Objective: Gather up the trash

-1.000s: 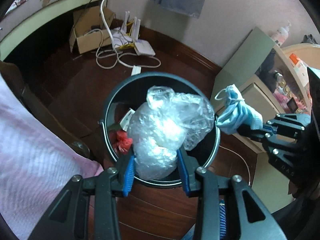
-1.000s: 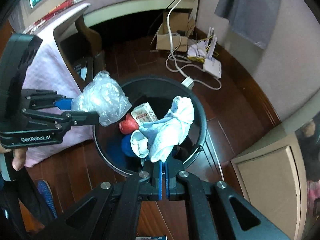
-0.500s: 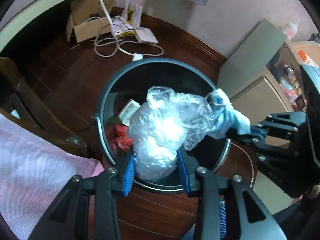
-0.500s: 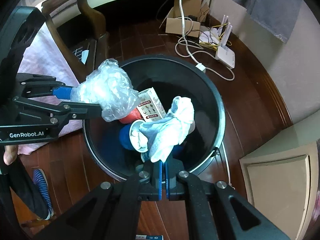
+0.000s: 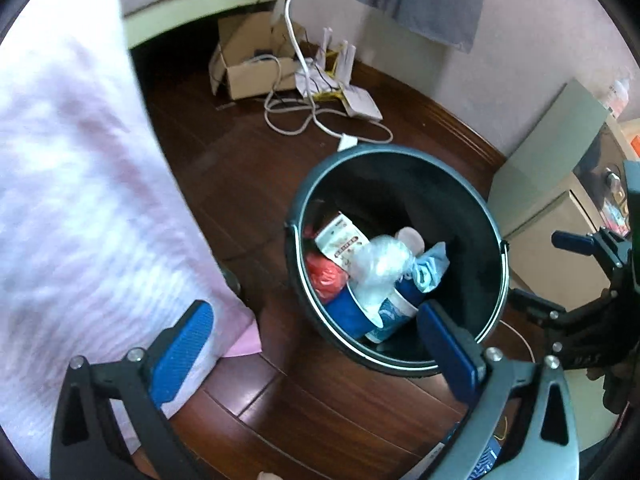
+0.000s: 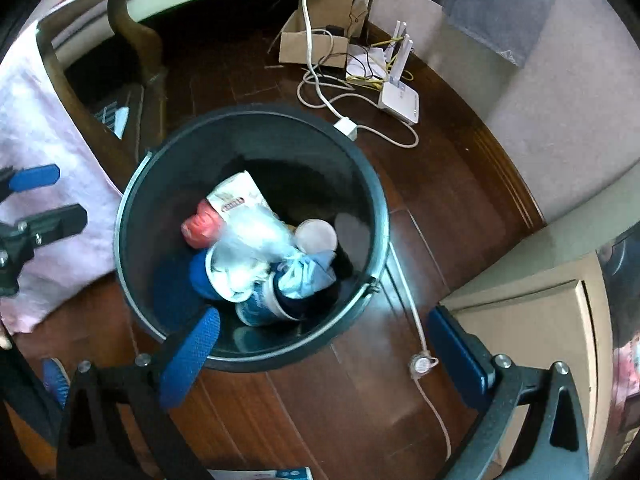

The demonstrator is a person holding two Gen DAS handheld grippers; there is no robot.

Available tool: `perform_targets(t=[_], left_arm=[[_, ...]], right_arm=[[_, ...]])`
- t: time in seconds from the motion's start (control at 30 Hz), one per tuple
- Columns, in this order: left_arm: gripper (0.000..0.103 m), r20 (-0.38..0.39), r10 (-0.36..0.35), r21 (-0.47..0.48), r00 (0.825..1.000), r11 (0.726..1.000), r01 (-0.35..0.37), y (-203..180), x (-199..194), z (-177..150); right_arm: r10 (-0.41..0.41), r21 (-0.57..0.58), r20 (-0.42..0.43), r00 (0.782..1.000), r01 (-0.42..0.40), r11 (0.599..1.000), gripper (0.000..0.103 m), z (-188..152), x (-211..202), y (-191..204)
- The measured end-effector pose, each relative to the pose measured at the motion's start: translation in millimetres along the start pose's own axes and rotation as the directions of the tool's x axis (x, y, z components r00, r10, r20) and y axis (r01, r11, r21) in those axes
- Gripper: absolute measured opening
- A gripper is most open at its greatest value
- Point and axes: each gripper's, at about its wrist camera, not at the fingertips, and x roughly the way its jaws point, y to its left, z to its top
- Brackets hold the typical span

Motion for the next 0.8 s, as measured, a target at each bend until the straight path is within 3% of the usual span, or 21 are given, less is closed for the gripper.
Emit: perform_targets(t=[0.27, 0.57, 0.8], left_arm=[[0.102, 0.058, 0.056, -0.005, 0.997, 0.998, -0.055, 4.0, -32.1, 0.6], [0.102, 0.119, 0.117, -0.009, 0.986, 0.993, -0.116, 11.9, -81.1, -5.8], [0.102, 0.17, 0.173, -0.032, 0.97, 0.985, -0.17, 19.3, -118.0, -10.7]], right_arm=[[0.017, 0.03, 0.038, 0.999, -0.019, 0.999, 0.103, 6.2, -25.2, 13.1], [0.041, 0.063, 0.142, 0.989, -0.051, 0.997, 0.103, 10.0, -85.0, 34.9], [0.038, 0.061, 0.206, 0.978, -0.052, 0.997, 0.103, 15.3, -125.9, 53.3]])
